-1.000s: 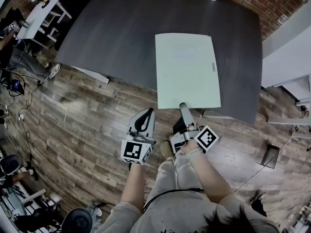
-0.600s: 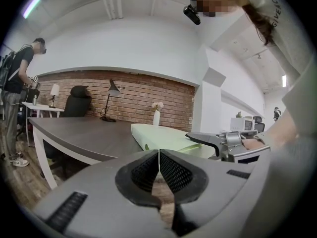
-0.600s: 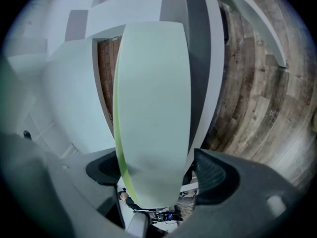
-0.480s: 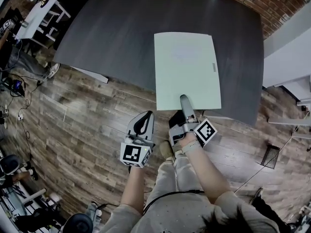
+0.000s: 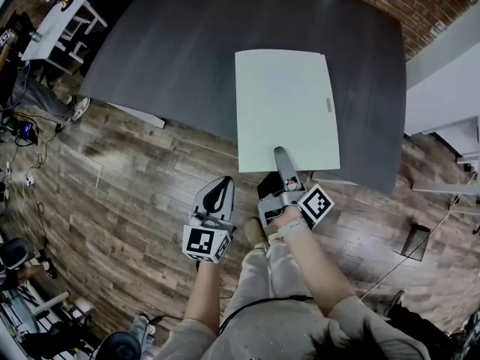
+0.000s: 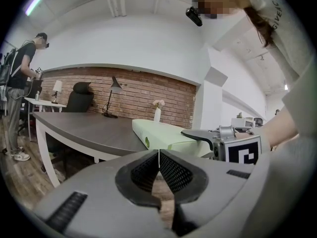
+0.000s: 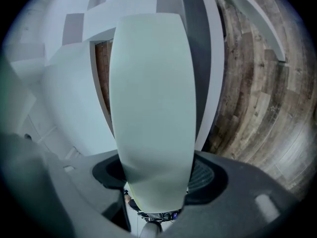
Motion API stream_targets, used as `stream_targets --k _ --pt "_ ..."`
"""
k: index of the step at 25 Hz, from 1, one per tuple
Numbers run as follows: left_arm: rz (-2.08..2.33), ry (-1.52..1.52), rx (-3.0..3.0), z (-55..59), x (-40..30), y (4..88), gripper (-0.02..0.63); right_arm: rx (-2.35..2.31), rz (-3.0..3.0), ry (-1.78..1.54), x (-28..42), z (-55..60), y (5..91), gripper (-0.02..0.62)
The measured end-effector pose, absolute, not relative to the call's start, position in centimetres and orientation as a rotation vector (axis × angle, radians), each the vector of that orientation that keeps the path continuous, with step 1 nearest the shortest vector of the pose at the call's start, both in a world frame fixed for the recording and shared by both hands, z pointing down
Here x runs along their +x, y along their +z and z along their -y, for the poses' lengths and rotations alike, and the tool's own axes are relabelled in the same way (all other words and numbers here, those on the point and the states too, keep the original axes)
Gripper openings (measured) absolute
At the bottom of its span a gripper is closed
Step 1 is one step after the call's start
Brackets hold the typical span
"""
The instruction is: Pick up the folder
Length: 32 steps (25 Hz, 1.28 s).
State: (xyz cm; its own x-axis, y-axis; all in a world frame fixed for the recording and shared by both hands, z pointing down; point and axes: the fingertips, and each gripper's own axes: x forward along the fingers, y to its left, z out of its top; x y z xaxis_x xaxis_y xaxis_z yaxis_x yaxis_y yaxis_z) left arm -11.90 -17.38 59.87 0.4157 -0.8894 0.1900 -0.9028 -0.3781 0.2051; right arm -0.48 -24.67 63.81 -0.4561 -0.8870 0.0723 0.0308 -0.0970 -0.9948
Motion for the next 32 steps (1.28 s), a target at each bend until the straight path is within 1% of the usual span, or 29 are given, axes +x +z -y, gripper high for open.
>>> stream_targets --k 17,32 --pt "1.643 0.021 2.360 18.0 -14.0 58.0 0.003 -1.033 -1.647 -1.554 1.0 22.2 62.4 0.278" --pt "1.652 -0.045 2.404 20.0 -13.2 53.7 0.003 -1.066 -2.017 -1.331 2.9 23.9 56.3 0.277"
